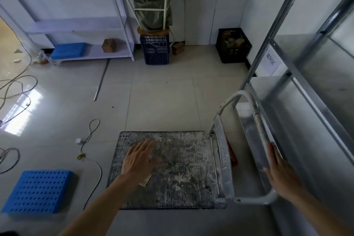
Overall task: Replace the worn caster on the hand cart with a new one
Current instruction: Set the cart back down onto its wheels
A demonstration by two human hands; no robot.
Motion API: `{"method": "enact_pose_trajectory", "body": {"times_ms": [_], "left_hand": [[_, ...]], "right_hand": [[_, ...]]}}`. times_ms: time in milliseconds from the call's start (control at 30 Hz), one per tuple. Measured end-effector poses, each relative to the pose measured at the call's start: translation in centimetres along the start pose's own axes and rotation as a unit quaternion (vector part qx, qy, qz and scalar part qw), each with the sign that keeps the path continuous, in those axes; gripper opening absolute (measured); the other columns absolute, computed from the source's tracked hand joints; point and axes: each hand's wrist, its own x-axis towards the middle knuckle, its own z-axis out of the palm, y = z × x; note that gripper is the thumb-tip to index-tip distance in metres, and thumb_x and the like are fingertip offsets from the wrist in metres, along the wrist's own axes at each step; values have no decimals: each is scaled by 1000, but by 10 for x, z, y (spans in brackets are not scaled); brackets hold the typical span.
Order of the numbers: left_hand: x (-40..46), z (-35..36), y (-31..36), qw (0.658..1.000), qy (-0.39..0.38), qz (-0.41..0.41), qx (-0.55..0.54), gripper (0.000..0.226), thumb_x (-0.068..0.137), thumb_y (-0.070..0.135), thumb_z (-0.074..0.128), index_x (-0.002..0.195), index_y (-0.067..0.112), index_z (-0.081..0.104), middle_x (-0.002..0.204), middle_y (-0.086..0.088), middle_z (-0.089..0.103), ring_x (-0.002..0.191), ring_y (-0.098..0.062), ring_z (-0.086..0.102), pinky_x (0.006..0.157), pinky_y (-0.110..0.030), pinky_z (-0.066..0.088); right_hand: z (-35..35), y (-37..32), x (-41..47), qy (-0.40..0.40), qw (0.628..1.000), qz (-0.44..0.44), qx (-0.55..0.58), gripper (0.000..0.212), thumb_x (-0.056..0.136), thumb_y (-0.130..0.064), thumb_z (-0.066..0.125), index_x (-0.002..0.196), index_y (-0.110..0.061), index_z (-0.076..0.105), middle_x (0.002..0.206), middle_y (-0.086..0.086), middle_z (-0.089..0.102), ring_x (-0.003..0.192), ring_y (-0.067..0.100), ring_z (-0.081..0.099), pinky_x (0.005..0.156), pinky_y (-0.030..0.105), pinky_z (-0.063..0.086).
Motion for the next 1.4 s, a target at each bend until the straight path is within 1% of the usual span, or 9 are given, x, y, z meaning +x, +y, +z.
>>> {"method": "enact_pose_trajectory", "body": {"times_ms": [200,367,467,667,733,867,1100,1233,1400], "left_hand": [[7,1,5,1000,-5,-5,18,78,98,63,44,161,25,18,168,5,18,153,-15,20,124,-31,16],[8,7,0,1000,-13,-7,27,78,99,63,42,162,25,16,168,4,16,154,-15,17,125,-32,13],[8,11,-4,1000,-16,-10,22,77,100,62,42,162,24,17,168,3,16,154,-16,16,125,-32,12],[-1,18,-11,999,-22,-14,22,76,100,62,40,162,24,16,169,4,13,155,-15,13,125,-33,11],[-6,20,-16,999,-27,-13,17,76,100,62,40,162,24,15,169,4,13,155,-15,13,126,-33,10],[-20,20,-36,1000,-19,-15,2,75,101,61,41,162,24,17,169,4,14,155,-16,14,125,-33,11],[-37,16,-85,1000,-12,-23,-13,75,100,61,43,161,24,21,168,3,17,155,-17,14,125,-35,12],[-52,14,-112,999,-8,-27,-18,73,101,60,41,161,25,18,168,4,15,154,-15,15,124,-33,12],[-71,15,-150,999,-15,-32,-22,73,102,58,41,162,26,16,169,5,14,155,-14,14,126,-36,13]], "right_hand": [[-6,19,0,-5,1000,12,22,117,94,-31,67,153,-25,-34,167,8,-10,84,11,69,66,16,54],[-10,28,-1,-41,998,26,31,114,93,-32,68,157,-24,-26,170,11,0,47,8,55,42,17,46],[-10,25,-2,-38,999,16,21,108,96,-36,62,157,-23,-26,170,8,-6,44,11,54,41,17,46],[-10,-1,-3,-42,998,-1,38,111,96,-41,61,153,-26,-33,167,3,-14,85,20,72,40,10,31],[-7,-14,-2,-36,999,-11,32,109,98,-41,59,154,-22,-33,168,6,-11,82,12,67,39,10,28],[2,-45,-2,-23,998,-26,47,108,99,-40,56,150,-28,-38,170,7,-11,66,8,60,42,17,44],[15,-121,-20,-5,993,-35,110,102,99,-39,53,153,-29,-34,168,1,-21,119,31,63,66,31,61],[24,-163,-35,14,989,-58,133,99,100,-39,52,155,-28,-29,167,1,-22,116,30,65,66,28,60],[29,-223,-52,36,985,-66,157,102,100,-27,59,157,-26,-25,170,1,-17,149,31,33,91,40,59]]}}
